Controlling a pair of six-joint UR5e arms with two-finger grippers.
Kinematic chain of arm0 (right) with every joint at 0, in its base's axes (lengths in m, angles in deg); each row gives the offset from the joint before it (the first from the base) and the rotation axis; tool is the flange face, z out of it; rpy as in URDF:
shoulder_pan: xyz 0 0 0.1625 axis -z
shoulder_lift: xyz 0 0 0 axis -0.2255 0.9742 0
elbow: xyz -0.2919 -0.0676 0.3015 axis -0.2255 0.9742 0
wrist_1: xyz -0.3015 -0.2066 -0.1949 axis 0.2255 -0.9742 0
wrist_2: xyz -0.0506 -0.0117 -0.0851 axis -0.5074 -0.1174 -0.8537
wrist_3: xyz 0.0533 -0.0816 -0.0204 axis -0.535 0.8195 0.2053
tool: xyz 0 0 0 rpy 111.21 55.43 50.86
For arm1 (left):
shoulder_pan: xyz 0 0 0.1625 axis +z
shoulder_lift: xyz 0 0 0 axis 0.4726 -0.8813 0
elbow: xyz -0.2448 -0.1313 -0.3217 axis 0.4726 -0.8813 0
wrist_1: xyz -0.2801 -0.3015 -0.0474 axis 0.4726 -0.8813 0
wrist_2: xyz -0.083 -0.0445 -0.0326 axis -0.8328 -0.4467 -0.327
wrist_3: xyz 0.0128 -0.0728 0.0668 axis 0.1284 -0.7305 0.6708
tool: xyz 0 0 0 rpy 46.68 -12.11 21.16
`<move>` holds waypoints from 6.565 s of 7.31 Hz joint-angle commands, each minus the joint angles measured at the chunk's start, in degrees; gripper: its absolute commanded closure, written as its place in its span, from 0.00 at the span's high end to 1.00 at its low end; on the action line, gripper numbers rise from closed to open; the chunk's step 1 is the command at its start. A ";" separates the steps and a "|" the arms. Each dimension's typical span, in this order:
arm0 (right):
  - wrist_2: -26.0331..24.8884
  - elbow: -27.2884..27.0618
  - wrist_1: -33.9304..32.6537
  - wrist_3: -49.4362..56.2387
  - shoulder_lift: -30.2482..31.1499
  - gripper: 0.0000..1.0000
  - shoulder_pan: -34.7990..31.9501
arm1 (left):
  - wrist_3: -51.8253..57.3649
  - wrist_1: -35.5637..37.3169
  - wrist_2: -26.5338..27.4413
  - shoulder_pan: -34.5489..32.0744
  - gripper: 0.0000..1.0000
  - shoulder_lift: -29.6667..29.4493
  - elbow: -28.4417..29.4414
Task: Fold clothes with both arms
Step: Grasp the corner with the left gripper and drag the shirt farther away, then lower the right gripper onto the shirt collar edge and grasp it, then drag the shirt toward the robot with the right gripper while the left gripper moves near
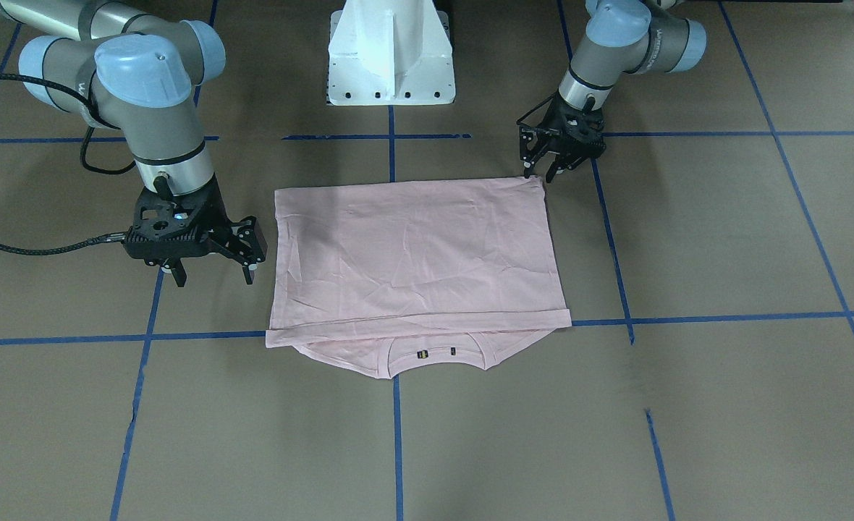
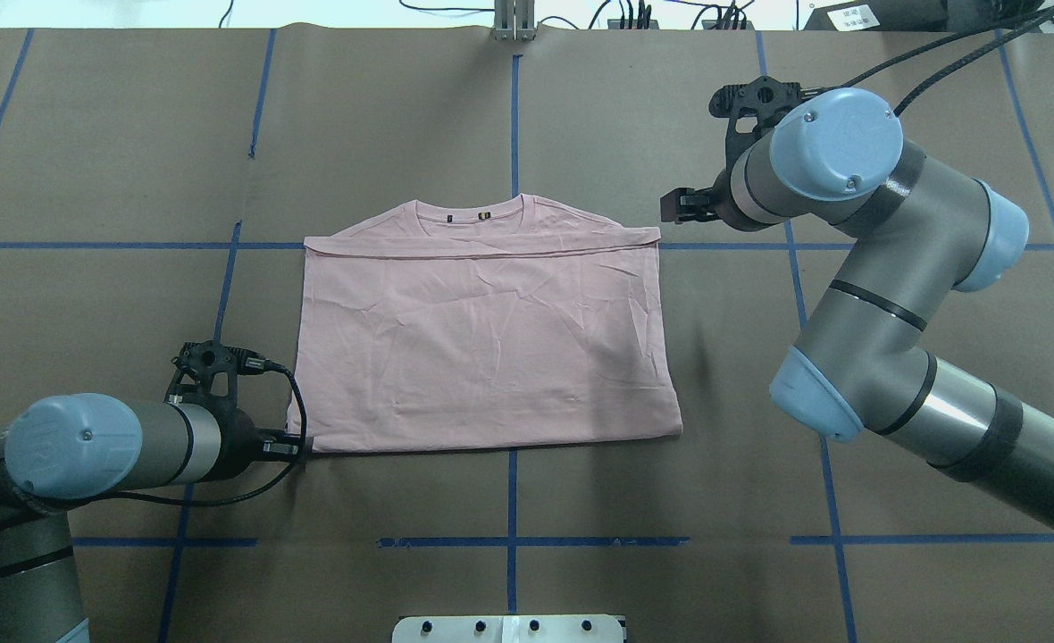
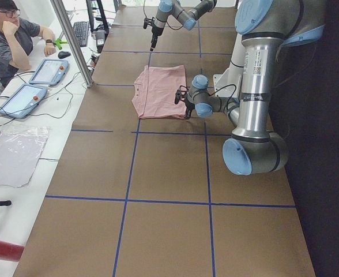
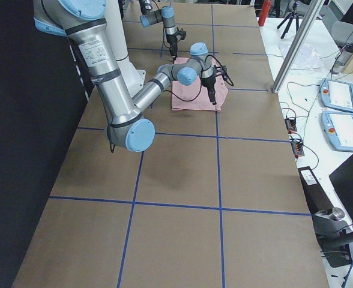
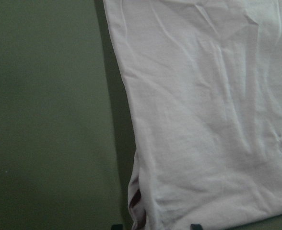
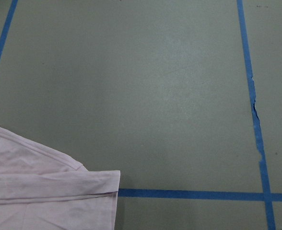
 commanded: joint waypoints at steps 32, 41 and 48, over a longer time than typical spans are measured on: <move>-8.13 34.49 -0.88 -34.29 -31.06 0.59 18.01 | 44.27 -16.70 -7.56 -37.12 1.00 -32.43 51.84; -9.10 24.80 -5.78 -34.47 -25.56 0.00 18.10 | 44.19 -16.61 -7.73 -36.95 1.00 -32.00 50.44; -24.39 -8.84 -17.14 -42.73 -4.16 0.00 34.72 | 31.68 -14.51 -14.12 -33.70 1.00 -29.46 40.45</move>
